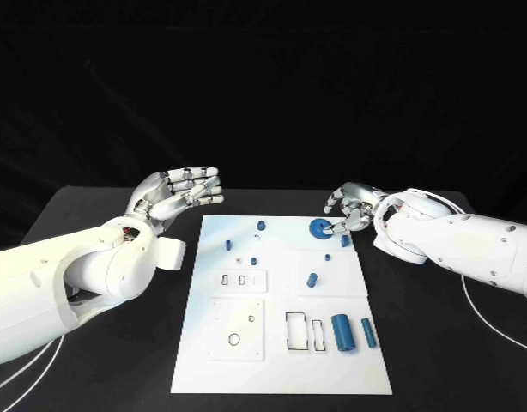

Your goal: Assemble the parts on the task board

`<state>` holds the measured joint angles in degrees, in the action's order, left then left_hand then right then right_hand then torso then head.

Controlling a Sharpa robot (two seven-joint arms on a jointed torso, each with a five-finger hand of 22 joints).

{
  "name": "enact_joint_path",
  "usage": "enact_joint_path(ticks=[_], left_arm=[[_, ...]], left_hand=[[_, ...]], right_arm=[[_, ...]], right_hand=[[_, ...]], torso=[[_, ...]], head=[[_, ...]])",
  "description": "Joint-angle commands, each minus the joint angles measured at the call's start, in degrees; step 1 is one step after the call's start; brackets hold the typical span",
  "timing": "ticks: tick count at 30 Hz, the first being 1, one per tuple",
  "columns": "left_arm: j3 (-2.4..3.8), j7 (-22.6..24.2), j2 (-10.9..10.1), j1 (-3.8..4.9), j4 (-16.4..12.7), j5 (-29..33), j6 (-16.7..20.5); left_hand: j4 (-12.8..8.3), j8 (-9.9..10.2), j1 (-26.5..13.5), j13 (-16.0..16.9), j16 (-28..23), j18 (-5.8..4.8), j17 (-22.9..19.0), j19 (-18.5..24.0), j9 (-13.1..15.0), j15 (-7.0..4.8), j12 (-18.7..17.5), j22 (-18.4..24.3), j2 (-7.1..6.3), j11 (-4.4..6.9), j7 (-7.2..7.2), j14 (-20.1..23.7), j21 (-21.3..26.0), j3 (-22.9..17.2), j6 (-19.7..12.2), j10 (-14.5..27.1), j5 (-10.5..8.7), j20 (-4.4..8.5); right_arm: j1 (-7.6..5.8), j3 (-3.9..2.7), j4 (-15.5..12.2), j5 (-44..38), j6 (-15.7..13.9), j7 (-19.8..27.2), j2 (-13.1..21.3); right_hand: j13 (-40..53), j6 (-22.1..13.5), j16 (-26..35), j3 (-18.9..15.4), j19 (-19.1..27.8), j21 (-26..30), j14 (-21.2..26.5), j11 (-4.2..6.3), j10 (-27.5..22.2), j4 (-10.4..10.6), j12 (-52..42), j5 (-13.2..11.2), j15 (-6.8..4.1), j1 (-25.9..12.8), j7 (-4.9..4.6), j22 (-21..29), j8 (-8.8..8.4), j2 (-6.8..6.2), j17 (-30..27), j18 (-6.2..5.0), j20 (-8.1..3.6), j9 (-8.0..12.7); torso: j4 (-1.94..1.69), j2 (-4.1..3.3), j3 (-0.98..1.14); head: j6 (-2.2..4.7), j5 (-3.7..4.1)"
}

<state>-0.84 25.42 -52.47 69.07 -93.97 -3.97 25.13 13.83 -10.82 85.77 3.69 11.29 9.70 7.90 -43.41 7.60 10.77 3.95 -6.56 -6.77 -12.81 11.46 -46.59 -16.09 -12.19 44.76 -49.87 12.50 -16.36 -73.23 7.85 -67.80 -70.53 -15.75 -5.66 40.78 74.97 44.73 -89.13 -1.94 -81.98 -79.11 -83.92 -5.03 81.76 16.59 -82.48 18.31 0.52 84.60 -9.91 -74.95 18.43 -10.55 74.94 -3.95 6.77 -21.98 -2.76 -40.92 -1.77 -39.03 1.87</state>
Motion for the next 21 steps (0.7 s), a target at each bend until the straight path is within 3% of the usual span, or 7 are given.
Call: enact_joint_path(ticks=[1, 21], left_arm=[[0.06, 0.7, 0.1, 0.08, -0.1, -0.2, -1.0], [0.06, 0.6, 0.1, 0.08, 0.0, -0.2, -1.1]], left_hand=[[0.3, 0.2, 0.2, -0.1, -0.3, 0.34, 0.1, -0.1, 0.0, 0.22, -0.3, 0.1, -0.53, -0.06, 3.69, 0.1, -0.1, 0.0, -0.2, 0.1, -0.25, -0.1], [0.3, 0.2, 0.2, -0.1, -0.3, 0.34, 0.1, -0.1, 0.0, 0.22, -0.3, 0.1, -0.53, -0.06, 3.69, 0.1, -0.1, 0.0, -0.2, 0.1, -0.25, -0.1]], right_arm=[[0.16, -0.01, 0.4, 0.5, 1.8, 0.7, -0.5], [1.09, 0.06, 2.3, -0.2, 2.1, 1.2, -2.4]], right_hand=[[6.0, 0.4, -0.3, 0.6, -0.5, -0.5, -5.6, 0.06, 0.9, 0.0, -0.8, 0.4, 0.26, 0.1, 0.18, -2.9, 0.5, 0.83, 13.0, 0.77, 0.0, 0.1], [8.4, 3.7, -0.5, 4.8, -1.0, -1.4, -5.8, 0.59, 2.6, -0.2, -2.5, -1.6, -0.15, 0.9, 0.76, -4.1, 0.5, 2.19, 13.6, 0.99, -0.34, 1.3]], torso=[[-0.04, -0.02, 0.0], [0.03, 0.02, 0.07]], head=[[-0.09, -0.03], [-0.3, -0.26]])
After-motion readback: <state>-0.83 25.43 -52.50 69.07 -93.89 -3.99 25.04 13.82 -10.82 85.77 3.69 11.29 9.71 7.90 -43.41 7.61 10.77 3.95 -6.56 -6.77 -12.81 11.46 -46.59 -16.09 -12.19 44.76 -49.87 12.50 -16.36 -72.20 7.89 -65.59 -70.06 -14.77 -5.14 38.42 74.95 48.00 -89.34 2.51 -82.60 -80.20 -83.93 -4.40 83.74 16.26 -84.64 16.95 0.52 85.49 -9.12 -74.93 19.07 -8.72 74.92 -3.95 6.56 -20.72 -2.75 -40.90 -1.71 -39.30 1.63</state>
